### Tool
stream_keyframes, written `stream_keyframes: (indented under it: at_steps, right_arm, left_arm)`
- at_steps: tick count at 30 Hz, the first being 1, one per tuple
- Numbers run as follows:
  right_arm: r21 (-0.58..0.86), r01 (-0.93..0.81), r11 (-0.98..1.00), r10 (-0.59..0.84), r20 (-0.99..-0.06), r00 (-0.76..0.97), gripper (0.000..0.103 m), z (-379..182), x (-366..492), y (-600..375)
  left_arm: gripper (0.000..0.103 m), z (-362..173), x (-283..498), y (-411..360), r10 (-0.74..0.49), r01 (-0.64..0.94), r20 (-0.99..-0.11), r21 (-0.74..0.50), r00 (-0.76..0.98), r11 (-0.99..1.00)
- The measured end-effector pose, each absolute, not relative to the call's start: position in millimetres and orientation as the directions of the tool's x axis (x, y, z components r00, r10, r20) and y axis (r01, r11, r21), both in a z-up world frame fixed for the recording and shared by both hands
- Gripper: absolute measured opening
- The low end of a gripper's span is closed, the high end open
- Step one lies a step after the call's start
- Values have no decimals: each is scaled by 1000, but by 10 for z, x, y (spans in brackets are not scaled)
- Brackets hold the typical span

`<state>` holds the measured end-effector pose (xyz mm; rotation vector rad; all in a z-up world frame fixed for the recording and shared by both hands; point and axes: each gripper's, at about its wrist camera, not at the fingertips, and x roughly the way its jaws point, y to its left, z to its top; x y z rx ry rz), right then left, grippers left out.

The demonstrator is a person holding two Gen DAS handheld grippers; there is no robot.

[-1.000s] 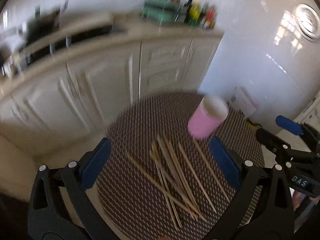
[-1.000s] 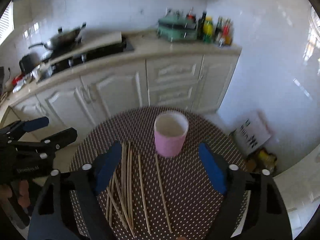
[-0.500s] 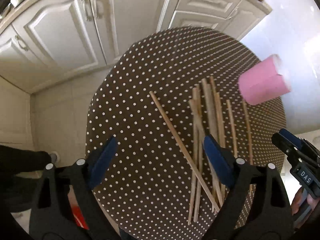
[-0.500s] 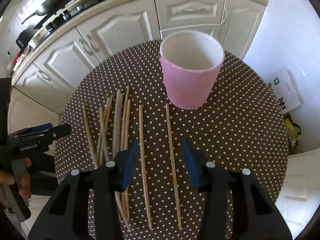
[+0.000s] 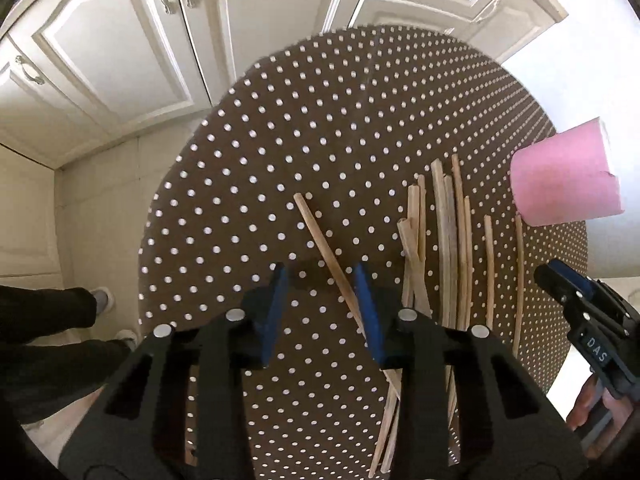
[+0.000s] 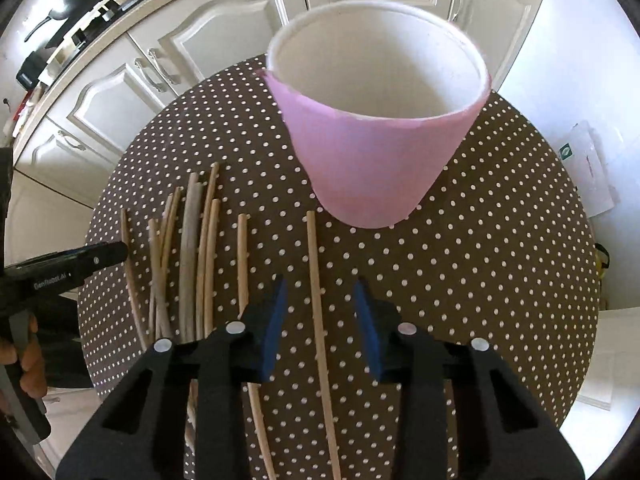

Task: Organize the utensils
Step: 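Close the left gripper on one chopstick while the right gripper closes on another, then lift both held chopsticks and carry them above the pink cup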

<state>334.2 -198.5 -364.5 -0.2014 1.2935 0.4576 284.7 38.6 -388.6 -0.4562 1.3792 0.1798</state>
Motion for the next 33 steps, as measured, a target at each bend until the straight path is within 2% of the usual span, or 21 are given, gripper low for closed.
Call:
stream_keyframes:
  at_steps: [6,11,15,19,26,33]
  right_arm:
    - [117,-456,882,212,-964,163,22,-3776,3400,-1873]
    - [87,-480,873,191,-967,171,12,-3885,3361,-1734]
    - [106,-466,878,201,-967,158,4,-3886,3340,-1799]
    - [180,-413,892,250,-961,120,4,-3866,3351,-1971]
    - [232,-377,896,306,-941,147,4,-3617,3158,-2151]
    - [236,-386,892,353,-896,268,4,-3030,2888,-2230]
  left_arm:
    - [32,-3926,2981,328,-103,-365,-976,-167,190,916]
    - [18,-3914,2972,305,-81,-363,-976,-151,201,920]
    - [16,-3913,2921,366,-101,-353,-971,-174,215,919]
    - [6,-3929,2803,432,-142,-357,-964,-218,227,908]
    - [5,-3689,2687,311,-201,-278,-935,-284,293,917]
    - [5,-3056,2607,208,-243,-181,-883,-337,402,924]
